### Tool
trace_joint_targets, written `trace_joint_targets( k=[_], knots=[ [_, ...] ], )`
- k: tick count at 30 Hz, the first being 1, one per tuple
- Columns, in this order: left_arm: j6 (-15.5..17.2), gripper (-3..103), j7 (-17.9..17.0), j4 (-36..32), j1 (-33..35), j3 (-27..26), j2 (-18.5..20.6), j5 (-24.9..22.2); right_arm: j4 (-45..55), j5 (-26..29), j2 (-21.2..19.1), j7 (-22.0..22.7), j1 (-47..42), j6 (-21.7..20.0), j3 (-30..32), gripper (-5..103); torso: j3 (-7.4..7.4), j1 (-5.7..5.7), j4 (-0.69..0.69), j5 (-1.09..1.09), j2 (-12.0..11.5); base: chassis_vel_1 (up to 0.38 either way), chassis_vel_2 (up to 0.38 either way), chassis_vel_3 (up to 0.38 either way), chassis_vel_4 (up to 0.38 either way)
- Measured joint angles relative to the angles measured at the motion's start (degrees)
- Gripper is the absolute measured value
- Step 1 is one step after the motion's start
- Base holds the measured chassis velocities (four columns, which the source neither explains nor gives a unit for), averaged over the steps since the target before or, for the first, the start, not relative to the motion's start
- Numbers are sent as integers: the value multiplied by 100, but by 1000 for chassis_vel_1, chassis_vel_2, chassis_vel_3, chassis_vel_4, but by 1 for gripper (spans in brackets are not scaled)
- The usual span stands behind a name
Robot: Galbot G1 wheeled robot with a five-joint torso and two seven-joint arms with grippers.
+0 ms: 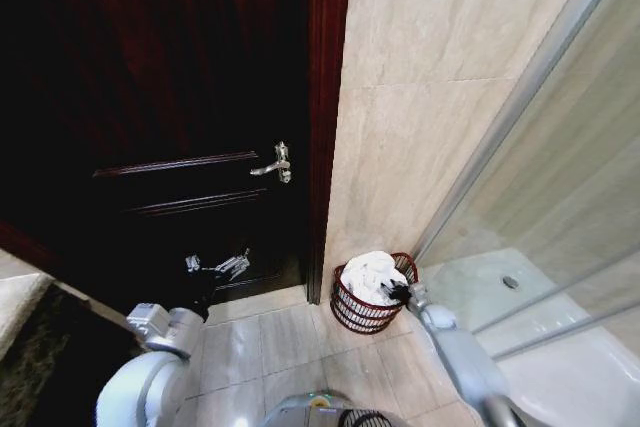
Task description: Discard the used towel into the hamper.
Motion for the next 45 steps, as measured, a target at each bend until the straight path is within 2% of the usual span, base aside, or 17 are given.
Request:
trace_joint_targets(
  k=[1,3,4,5,7,8,9,11,12,14,15,16,19,29,37,40,45],
  knots=[
    [0,100,0,0,0,0,0,0,0,0,0,0,0,0,0,57,0,0,0,0,0,0,0,0,0],
    [0,100,0,0,0,-1,0,0,564,224,-86,149,-193,-19,77,68,0,0,0,-2,0,0,0,0,0],
    [0,100,0,0,0,-1,0,0,564,224,-86,149,-193,-19,77,68,0,0,0,-2,0,0,0,0,0],
    [0,100,0,0,0,-1,0,0,764,375,-97,261,-181,-72,71,74,0,0,1,-4,0,0,0,0,0],
    [0,100,0,0,0,0,0,0,637,492,-33,333,48,-124,-23,84,0,0,2,-4,0,0,0,0,0],
    [0,100,0,0,0,0,0,0,637,492,-33,333,48,-124,-23,84,0,0,2,-4,0,0,0,0,0],
    [0,100,0,0,0,-1,0,0,429,510,31,357,200,-70,-63,84,0,0,4,-3,1,0,0,0,0],
    [0,100,0,0,0,0,0,0,-295,680,304,367,687,107,-185,95,1,1,4,0,0,0,0,0,0],
    [0,100,0,0,0,0,0,0,-295,680,304,367,687,107,-185,95,1,1,4,0,0,0,0,0,0],
    [0,100,0,0,0,-1,-1,0,-1024,690,620,343,1151,358,-234,99,1,1,3,-2,0,0,0,0,0],
    [0,100,0,0,0,0,0,0,-1462,558,799,330,1412,503,-231,99,1,1,4,-2,0,0,0,0,0],
    [0,100,0,0,0,0,0,0,-1462,558,799,330,1412,503,-231,99,1,1,4,-2,0,0,0,0,0],
    [0,100,0,0,0,0,0,0,-2371,363,1068,320,1862,688,-207,100,1,1,7,-3,0,0,0,0,0],
    [0,100,0,0,0,-1,0,0,-2692,328,1123,360,1531,614,-104,100,0,0,0,-1,0,0,0,0,0],
    [0,100,0,0,0,0,0,0,-4482,-179,1330,273,2257,781,-71,100,-1,0,3,-2,1,0,0,0,0],
    [0,100,0,0,0,0,0,0,-4850,-412,1432,342,2468,703,-71,100,-1,0,3,-4,1,0,0,0,0],
    [0,100,0,0,0,-1,0,0,-5209,-892,1624,495,2768,287,-75,100,0,0,2,-3,1,0,0,0,0]
  ],
)
